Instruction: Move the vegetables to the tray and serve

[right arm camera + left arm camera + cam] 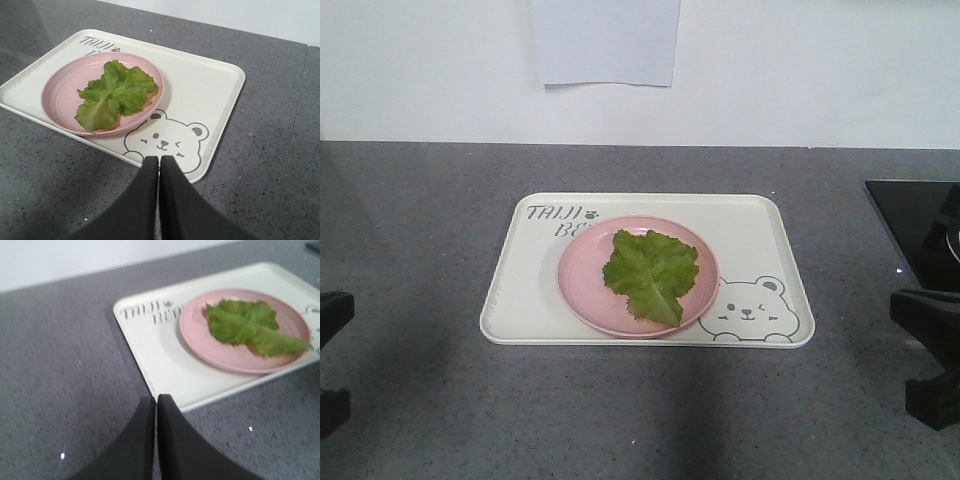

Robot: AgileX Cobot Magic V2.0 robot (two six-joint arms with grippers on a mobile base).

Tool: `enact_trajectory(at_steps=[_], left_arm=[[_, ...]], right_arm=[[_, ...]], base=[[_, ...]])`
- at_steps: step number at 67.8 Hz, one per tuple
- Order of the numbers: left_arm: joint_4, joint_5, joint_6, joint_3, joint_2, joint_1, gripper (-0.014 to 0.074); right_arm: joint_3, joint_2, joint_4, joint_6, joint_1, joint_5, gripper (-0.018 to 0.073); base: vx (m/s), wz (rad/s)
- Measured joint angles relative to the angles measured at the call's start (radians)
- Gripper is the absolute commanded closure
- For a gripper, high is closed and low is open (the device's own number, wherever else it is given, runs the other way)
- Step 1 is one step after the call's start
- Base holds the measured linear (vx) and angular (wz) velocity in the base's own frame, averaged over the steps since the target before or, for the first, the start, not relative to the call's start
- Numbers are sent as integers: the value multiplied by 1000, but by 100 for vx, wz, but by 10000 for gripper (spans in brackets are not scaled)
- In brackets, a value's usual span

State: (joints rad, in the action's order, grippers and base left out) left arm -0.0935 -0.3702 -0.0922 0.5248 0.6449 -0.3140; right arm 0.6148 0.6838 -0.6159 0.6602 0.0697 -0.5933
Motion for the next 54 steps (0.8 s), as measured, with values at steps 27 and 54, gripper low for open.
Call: enact_trajectory(at_steps=[27,54], left_arm=[[-27,456,47,-510,-374,113,602],[-28,385,52,-550,-592,258,602]], right_arm=[[0,0,0,0,0,-15,565],[0,0,0,0,0,-15,565]], base=[[0,0],[0,0]])
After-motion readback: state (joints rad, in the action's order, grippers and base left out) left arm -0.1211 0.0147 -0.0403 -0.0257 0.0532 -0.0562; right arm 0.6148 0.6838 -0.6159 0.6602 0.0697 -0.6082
